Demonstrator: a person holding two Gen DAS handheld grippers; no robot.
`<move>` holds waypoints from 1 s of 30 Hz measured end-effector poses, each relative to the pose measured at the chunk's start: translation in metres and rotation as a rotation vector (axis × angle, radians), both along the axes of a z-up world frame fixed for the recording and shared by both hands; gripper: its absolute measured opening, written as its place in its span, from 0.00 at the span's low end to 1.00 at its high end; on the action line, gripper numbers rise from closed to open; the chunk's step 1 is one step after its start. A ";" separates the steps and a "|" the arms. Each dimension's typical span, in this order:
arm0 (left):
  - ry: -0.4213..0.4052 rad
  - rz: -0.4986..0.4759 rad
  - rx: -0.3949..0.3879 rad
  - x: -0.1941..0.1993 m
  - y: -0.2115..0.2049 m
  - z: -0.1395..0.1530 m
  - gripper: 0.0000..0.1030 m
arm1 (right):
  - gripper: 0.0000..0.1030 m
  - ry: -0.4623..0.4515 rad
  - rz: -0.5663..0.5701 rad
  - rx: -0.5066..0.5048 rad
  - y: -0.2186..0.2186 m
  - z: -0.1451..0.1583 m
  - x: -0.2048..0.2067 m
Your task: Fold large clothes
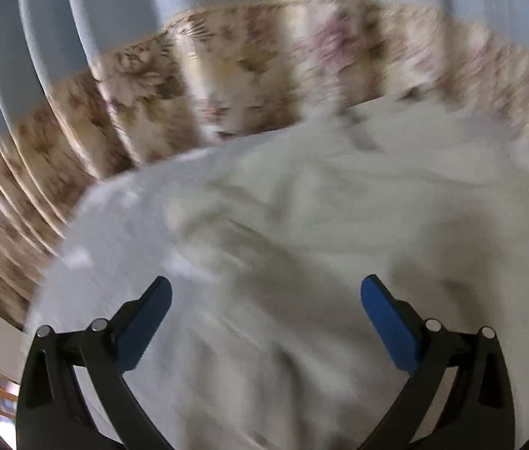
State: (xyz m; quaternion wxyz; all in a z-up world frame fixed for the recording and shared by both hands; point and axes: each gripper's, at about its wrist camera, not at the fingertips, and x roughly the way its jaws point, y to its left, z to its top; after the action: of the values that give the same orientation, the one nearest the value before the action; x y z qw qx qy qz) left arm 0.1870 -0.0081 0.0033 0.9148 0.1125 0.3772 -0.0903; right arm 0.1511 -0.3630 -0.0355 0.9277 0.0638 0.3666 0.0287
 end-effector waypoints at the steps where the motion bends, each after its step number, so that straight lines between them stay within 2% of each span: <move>1: 0.006 -0.025 -0.038 -0.027 -0.013 0.005 0.98 | 0.88 -0.014 -0.011 0.014 -0.006 0.001 -0.006; 4: 0.052 -0.068 -0.095 -0.081 -0.051 0.005 0.98 | 0.91 -0.057 -0.056 0.038 -0.024 0.003 -0.023; 7: 0.135 -0.083 -0.204 -0.137 -0.095 -0.003 0.98 | 0.92 -0.084 -0.093 0.148 -0.046 -0.002 -0.035; 9: 0.187 -0.088 -0.235 -0.160 -0.120 -0.014 0.98 | 0.92 -0.088 -0.109 0.175 -0.051 -0.006 -0.039; 11: 0.235 -0.099 -0.222 -0.181 -0.151 -0.028 0.98 | 0.92 -0.078 -0.127 0.195 -0.056 -0.002 -0.041; 14: 0.233 -0.043 -0.169 -0.189 -0.177 -0.041 0.98 | 0.94 -0.142 -0.120 0.239 -0.065 0.008 -0.050; 16: 0.229 0.009 -0.164 -0.188 -0.183 -0.046 0.98 | 0.94 -0.137 -0.134 0.234 -0.068 0.009 -0.053; 19: 0.224 0.095 -0.193 -0.183 -0.185 -0.050 0.98 | 0.94 -0.141 -0.134 0.232 -0.068 0.010 -0.061; 22: 0.220 0.117 -0.214 -0.178 -0.191 -0.051 0.98 | 0.94 -0.182 -0.122 0.180 -0.062 0.020 -0.067; 23: 0.219 0.125 -0.232 -0.176 -0.192 -0.051 0.95 | 0.94 -0.203 -0.126 0.153 -0.060 0.024 -0.070; 24: 0.214 0.126 -0.249 -0.174 -0.193 -0.051 0.88 | 0.94 -0.214 -0.131 0.128 -0.059 0.026 -0.072; 25: 0.216 0.124 -0.266 -0.171 -0.194 -0.051 0.64 | 0.94 -0.221 -0.143 0.089 -0.058 0.029 -0.073; 26: 0.213 0.127 -0.271 -0.173 -0.193 -0.050 0.53 | 0.94 -0.220 -0.146 0.071 -0.059 0.029 -0.073; 27: 0.215 0.117 -0.297 -0.171 -0.193 -0.048 0.48 | 0.93 -0.221 -0.149 0.052 -0.063 0.030 -0.075; 28: 0.224 0.102 -0.323 -0.170 -0.192 -0.047 0.35 | 0.93 -0.223 -0.157 0.045 -0.066 0.031 -0.078; 30: 0.222 0.067 -0.340 -0.170 -0.195 -0.042 0.26 | 0.94 -0.237 -0.214 0.044 -0.084 0.034 -0.091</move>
State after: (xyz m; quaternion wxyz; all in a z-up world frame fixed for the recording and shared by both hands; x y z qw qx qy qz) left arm 0.0174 -0.2030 -0.0390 0.8759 -0.0670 0.4587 -0.1340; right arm 0.0604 -0.4468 -0.0018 0.9606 0.1190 0.2450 -0.0550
